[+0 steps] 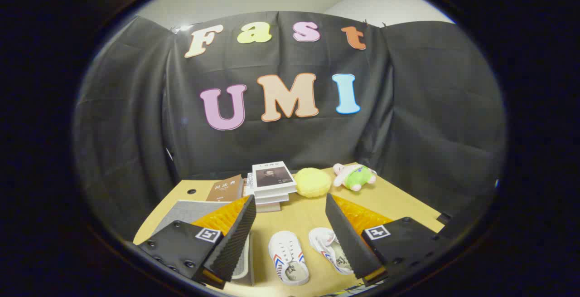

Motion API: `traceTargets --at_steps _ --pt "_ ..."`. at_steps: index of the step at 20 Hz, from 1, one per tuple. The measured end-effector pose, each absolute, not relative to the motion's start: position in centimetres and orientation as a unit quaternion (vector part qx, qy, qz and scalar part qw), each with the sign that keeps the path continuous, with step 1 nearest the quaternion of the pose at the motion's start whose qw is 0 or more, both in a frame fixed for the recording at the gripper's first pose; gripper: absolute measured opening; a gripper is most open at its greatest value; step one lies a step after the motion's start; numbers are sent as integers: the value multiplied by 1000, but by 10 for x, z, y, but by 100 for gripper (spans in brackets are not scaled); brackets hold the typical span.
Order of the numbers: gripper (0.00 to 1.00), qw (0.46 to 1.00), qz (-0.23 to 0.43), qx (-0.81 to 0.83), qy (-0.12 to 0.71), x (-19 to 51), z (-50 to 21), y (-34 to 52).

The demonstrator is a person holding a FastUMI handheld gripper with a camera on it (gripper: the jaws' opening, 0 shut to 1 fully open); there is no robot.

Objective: Open the storage box then place both shoes into the box .Put the left shoe in first, then the right shoe, with the right side of both shoes facing outward in a uniform manner.

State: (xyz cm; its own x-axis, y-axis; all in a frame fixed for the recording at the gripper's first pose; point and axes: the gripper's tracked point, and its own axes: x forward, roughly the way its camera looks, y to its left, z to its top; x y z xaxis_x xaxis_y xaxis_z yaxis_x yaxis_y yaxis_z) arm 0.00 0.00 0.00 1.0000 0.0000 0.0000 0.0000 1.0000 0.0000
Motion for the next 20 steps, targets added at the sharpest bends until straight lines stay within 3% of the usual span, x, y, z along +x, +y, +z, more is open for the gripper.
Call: traceTargets --at_steps 13,20 --pt "99 998 16 44 30 16 -18 9" --pt "98 987 53 117 93 17 -56 26"
